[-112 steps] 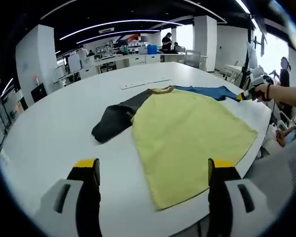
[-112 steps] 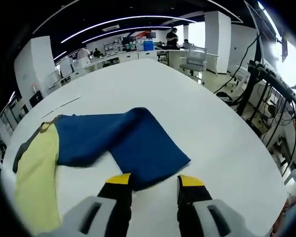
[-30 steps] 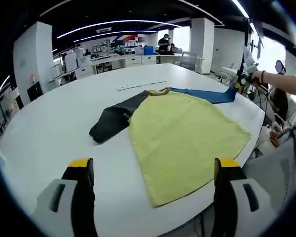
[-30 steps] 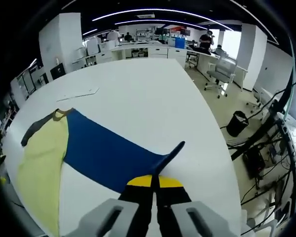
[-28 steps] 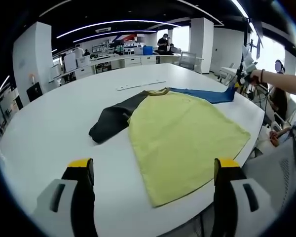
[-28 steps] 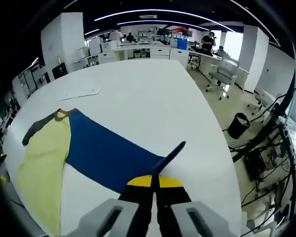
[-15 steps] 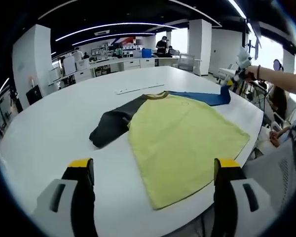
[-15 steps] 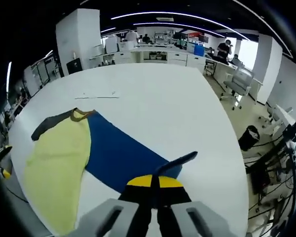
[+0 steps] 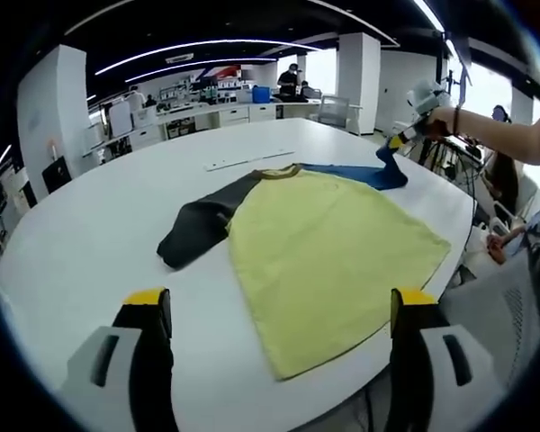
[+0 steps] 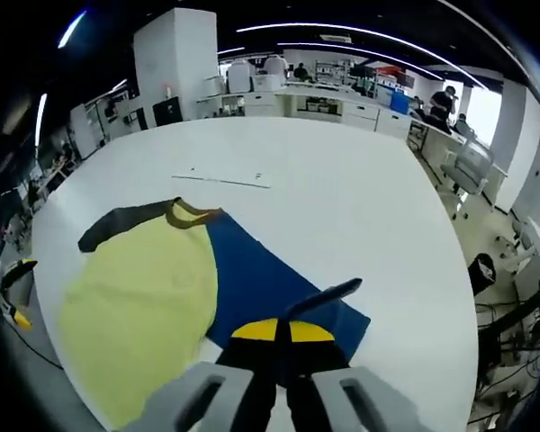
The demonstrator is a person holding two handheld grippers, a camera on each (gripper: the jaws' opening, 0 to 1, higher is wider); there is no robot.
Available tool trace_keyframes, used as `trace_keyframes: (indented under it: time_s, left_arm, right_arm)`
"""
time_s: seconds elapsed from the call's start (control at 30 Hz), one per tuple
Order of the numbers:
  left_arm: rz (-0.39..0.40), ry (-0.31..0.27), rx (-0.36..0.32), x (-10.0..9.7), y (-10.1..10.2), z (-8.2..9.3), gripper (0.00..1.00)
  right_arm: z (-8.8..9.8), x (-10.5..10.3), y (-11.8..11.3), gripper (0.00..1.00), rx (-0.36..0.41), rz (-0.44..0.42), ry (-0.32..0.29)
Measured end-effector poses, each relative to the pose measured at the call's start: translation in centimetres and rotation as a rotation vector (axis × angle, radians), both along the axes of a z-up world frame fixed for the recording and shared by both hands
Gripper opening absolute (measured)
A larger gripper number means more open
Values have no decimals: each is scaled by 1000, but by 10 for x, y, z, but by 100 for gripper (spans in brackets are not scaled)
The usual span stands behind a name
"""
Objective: Fold the garment on the visible template until the final outline fits inside the template.
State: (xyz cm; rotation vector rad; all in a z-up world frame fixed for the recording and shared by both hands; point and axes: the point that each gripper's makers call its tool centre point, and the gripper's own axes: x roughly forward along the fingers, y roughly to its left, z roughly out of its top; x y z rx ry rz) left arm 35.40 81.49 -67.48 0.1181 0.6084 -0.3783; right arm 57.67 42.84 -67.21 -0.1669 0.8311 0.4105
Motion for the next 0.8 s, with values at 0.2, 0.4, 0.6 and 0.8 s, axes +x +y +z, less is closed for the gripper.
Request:
trace_keyframes:
  time_s: [0.2,0.4,0.6,0.8]
  left_arm:
    - [3,-3,-7,0,2,0,99]
    - [-5,-1,-8,0,1,-1,99]
    - [-10,6,-10,-1,-1,-3,99]
    - [-12,10,-12,-2,-1,-4,99]
  right_arm:
    - [4,7,31,0,4,47,-14]
    - [6,17,59,0,20,92,-10]
    - [9,19,92,0,29,148,-15]
    - [9,19,121,0,36,189,-17]
